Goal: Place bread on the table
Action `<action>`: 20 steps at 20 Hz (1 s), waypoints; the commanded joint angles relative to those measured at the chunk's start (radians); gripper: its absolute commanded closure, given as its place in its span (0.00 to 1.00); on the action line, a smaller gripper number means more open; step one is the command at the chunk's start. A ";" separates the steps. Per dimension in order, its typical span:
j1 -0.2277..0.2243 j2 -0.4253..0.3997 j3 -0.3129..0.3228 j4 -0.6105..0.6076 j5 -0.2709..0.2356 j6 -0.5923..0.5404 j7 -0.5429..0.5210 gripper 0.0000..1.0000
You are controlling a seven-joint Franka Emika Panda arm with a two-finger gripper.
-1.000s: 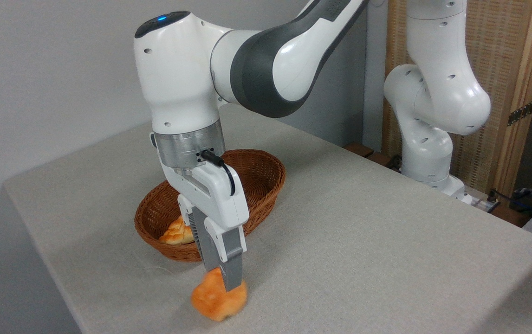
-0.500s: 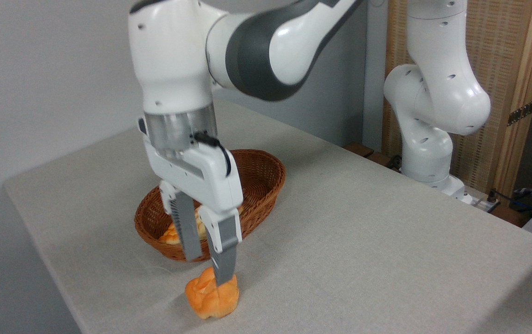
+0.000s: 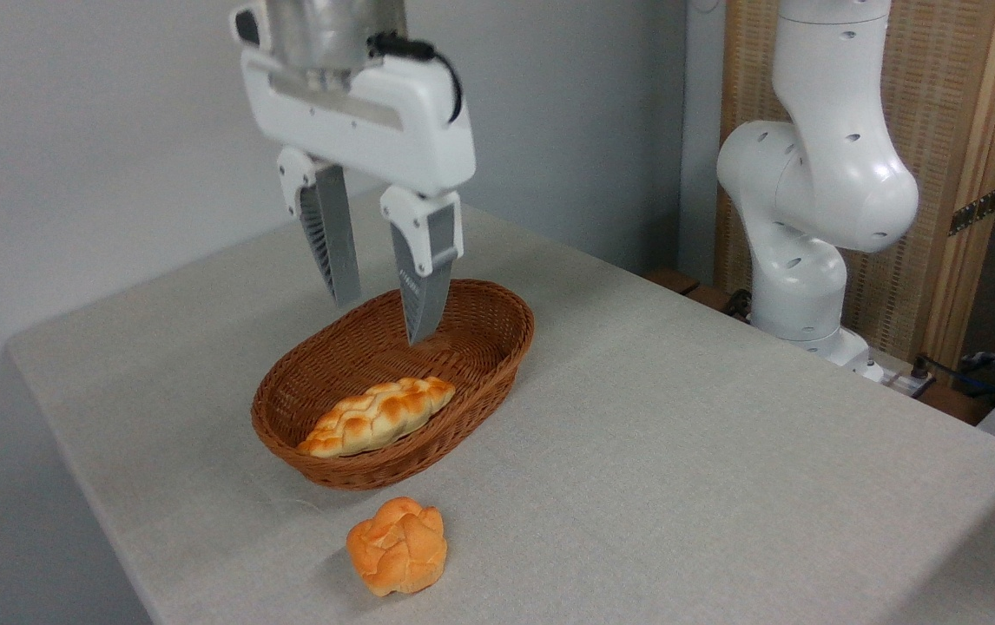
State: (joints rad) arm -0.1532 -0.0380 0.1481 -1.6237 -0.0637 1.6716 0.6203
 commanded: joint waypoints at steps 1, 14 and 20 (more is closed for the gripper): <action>0.018 -0.010 -0.050 -0.005 -0.028 -0.013 0.048 0.00; 0.084 0.010 -0.125 -0.007 -0.034 -0.012 0.047 0.00; 0.101 0.009 -0.133 -0.002 -0.030 -0.016 0.044 0.00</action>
State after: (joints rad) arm -0.0737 -0.0259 0.0280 -1.6334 -0.0788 1.6689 0.6560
